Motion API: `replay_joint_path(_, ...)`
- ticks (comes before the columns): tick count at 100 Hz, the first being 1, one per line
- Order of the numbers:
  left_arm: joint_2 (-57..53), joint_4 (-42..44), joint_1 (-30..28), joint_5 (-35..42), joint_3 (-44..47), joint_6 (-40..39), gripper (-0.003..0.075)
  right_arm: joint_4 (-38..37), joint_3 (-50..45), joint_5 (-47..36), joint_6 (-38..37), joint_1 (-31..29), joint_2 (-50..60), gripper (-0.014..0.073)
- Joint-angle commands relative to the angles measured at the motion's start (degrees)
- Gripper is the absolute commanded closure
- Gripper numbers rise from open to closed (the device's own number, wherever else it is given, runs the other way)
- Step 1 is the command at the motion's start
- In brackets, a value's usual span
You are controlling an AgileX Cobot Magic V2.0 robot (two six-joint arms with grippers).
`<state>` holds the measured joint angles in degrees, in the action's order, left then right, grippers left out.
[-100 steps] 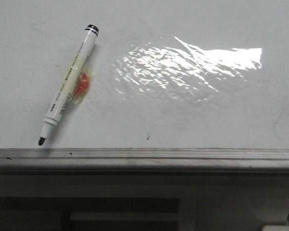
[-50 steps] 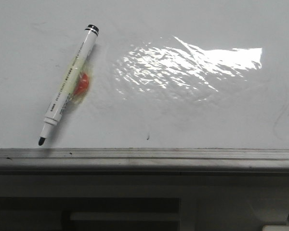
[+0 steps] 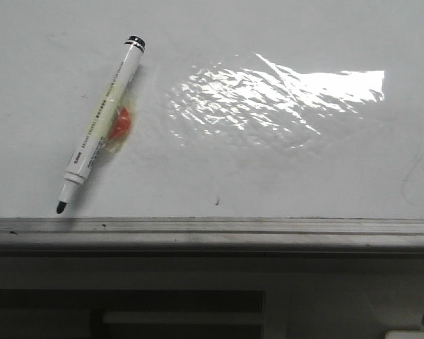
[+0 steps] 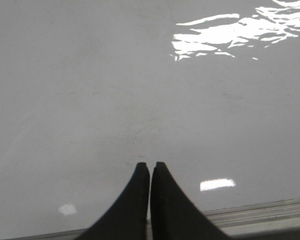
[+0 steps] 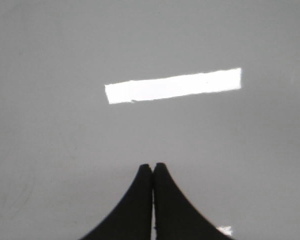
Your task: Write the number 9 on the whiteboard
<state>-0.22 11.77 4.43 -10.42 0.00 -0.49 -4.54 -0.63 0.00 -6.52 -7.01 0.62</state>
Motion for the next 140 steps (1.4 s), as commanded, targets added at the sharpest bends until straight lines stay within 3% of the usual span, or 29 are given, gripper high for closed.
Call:
replay_joint_path(1, -1.61, 0.07, 0.5, 5.87, 1.08, -0.26, 0.0741, -0.61, -1.63, -3.58, 0.35, 0.06, 0.92, 0.0656)
replay_joint_path(57, -1.61, -0.04, 0.5, 3.33, 1.08, -0.53, 0.0741, 2.52, -1.63, 1.52, 0.35, 0.06, 0.92, 0.0656)
replay_joint_path(140, -1.61, -1.83, 0.5, 3.45, 1.08, -0.53, 0.0741, 2.77, -1.63, 1.29, 0.35, 0.06, 0.92, 0.0656)
